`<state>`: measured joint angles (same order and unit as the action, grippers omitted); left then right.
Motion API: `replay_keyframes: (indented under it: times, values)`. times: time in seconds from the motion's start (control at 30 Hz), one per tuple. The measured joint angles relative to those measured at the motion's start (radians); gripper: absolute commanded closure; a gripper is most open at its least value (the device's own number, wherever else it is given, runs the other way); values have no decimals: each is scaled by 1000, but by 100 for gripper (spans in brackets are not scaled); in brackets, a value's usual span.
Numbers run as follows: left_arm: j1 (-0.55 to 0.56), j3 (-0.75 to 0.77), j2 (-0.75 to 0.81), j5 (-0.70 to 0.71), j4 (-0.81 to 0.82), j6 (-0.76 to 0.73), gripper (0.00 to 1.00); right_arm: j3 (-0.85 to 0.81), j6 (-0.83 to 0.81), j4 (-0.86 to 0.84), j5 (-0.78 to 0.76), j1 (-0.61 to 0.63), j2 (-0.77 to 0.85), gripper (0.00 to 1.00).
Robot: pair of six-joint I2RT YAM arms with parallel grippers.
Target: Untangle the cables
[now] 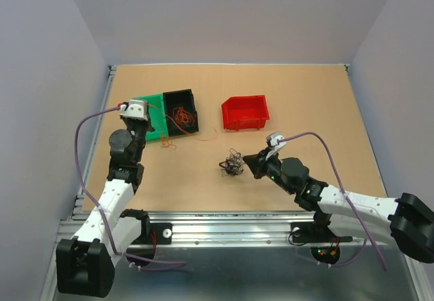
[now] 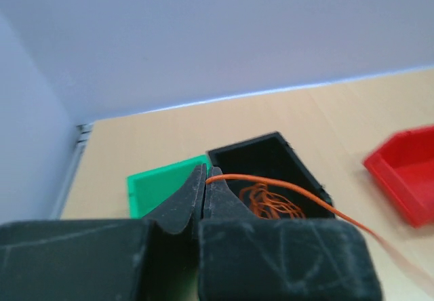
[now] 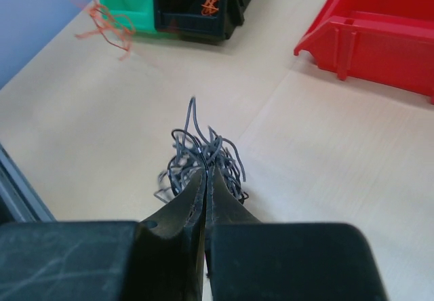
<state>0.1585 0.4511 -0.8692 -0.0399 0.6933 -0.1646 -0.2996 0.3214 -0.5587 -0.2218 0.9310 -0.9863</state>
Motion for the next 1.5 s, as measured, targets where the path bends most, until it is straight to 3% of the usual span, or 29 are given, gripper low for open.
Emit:
replay_keyframes:
  times: [0.27,0.67,0.73,0.8,1.03,1.5]
  values:
    - [-138,2,44,77,35,114,100,0,24,100,-95,0,27,100]
    - [-148,2,88,-53,58,136,100,0,34,134,-119,0,73,95]
    - [-148,2,81,-68,61,140,100,0,34,135,-121,0,71,86]
    - [-148,8,64,-84,55,145,100,0,33,136,-122,0,69,68]
    - [-148,120,-57,-191,34,199,100,0,32,140,-123,0,69,38]
    - [-147,467,-426,-341,36,308,100,0,34,139,-123,0,91,33]
